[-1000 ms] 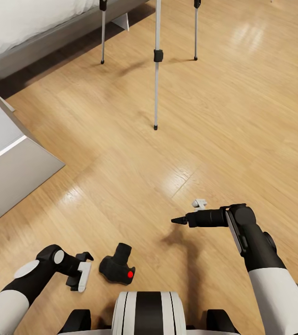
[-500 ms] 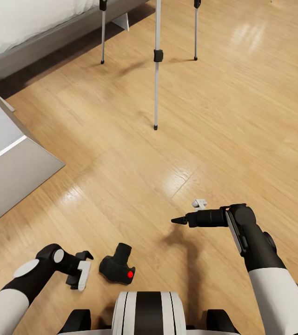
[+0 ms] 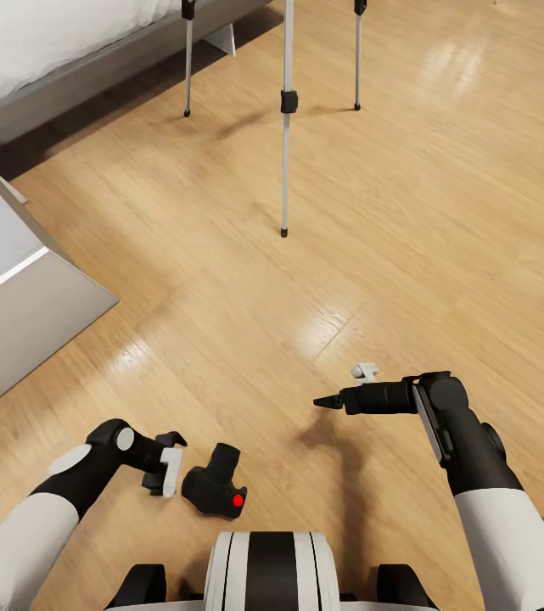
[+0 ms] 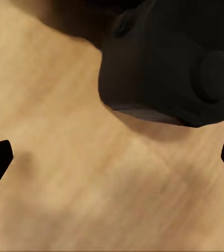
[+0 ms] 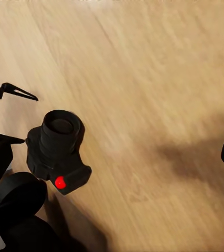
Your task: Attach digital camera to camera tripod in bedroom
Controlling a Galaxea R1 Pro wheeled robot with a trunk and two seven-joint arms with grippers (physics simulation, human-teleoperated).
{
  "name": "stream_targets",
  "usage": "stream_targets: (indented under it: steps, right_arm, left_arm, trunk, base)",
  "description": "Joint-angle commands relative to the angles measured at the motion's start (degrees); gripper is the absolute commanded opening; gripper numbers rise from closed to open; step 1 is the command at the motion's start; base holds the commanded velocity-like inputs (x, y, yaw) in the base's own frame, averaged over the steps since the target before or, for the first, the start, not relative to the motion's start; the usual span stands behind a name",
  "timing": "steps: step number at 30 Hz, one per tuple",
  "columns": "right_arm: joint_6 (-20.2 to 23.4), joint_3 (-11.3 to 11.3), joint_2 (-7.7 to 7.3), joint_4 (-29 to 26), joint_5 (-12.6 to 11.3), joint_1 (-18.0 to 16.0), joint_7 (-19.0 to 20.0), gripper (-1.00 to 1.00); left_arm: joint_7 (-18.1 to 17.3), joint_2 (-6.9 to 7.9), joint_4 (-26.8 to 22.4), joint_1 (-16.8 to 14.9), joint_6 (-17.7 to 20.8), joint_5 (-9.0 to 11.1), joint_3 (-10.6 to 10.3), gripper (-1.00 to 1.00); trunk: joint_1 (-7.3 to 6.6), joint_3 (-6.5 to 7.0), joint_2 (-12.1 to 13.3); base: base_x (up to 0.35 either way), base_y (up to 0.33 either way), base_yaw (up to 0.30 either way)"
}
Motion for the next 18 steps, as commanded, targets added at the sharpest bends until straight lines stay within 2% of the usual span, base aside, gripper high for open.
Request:
stream_targets:
  steps: [1,9,10,13,18]
  right_arm:
    - [0.23,-0.08,0.02,-0.04,0.6,-0.03,0.58,1.0]
    - [0.23,-0.08,0.01,-0.05,0.59,-0.03,0.61,1.0]
    - [0.23,-0.08,0.06,-0.07,0.59,-0.03,0.61,1.0]
    - [0.23,-0.07,0.08,-0.08,0.65,-0.03,0.61,1.0]
    - [0.23,-0.07,0.1,-0.06,0.67,-0.03,0.59,1.0]
  left_arm:
    - [-0.01,0.0,-0.01,-0.08,-0.38,-0.28,-0.16,1.0]
    - [-0.01,-0.32,1.45,-0.3,-0.42,-0.42,-0.17,1.0]
    - [0.04,-0.78,2.26,-0.31,-0.45,-0.59,-0.17,1.0]
    - [0.02,-1.51,3.03,-0.31,-0.45,-1.37,-0.17,1.0]
    - [0.03,-2.66,3.5,-0.31,-0.46,-3.82,-0.17,1.0]
  trunk:
    - [-0.01,-0.03,-0.01]
    - [-0.01,-0.03,-0.01]
    - [-0.01,-0.03,-0.01]
    - [-0.01,-0.03,-0.01]
    - [-0.01,-0.03,-0.01]
  base:
    - [0.0,0.0,0.0]
    - [0.0,0.0,0.0]
    - [0.0,0.0,0.0]
    - [0.0,0.0,0.0]
    - [0.0,0.0,0.0]
